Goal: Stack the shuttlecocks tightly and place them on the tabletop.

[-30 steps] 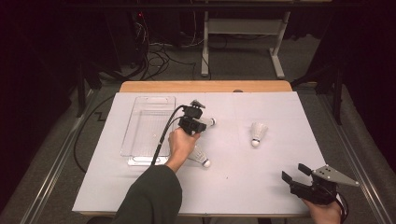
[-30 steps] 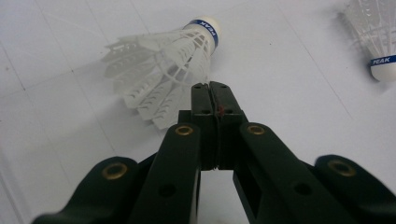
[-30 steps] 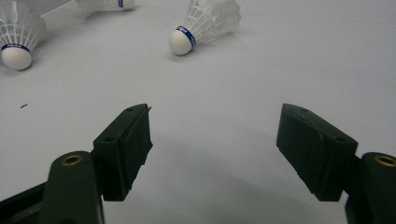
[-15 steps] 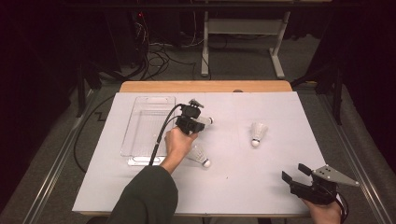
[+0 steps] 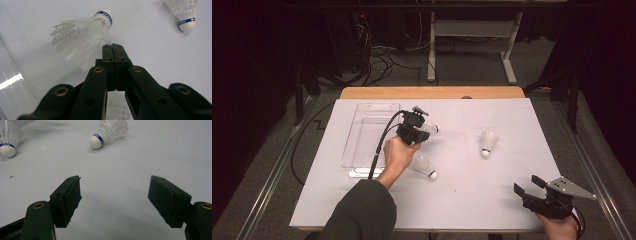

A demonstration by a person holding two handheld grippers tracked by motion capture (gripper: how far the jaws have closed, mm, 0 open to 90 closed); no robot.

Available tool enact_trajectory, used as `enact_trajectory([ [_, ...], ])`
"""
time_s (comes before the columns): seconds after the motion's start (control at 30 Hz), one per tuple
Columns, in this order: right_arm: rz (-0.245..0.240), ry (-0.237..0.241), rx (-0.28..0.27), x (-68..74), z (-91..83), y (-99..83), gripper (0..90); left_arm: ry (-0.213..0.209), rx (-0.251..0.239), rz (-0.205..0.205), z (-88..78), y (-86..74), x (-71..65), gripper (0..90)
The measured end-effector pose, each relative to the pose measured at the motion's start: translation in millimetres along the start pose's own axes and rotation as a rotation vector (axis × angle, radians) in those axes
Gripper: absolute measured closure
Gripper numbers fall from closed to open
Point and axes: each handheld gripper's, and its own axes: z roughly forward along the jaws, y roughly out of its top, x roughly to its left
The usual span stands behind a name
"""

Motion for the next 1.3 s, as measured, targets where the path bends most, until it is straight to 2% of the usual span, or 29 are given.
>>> enact_trajectory([
  [0.17,0.0,0.0,0.001,-0.1,0.2,0.0,26.7,0.01,0.013,0.007,-4.7,-1.7,0.9,89.4],
  [0.43,0.001,-0.001,0.001,0.0,0.2,0.0,26.7,0.029,0.059,0.026,-8.3,-4.7,1.6,89.4],
  [0.73,0.002,-0.008,-0.006,-0.1,-0.7,0.2,26.8,0.034,0.103,0.012,-5.8,-12.6,7.7,89.4],
  [1.07,0.001,-0.01,-0.006,0.1,-0.6,0.3,26.8,0.05,0.165,-0.005,5.1,-11.3,12.0,89.2],
  [1.3,0.001,-0.009,-0.005,0.1,-0.6,0.2,26.8,0.053,0.149,-0.029,9.9,-9.4,15.9,84.2],
])
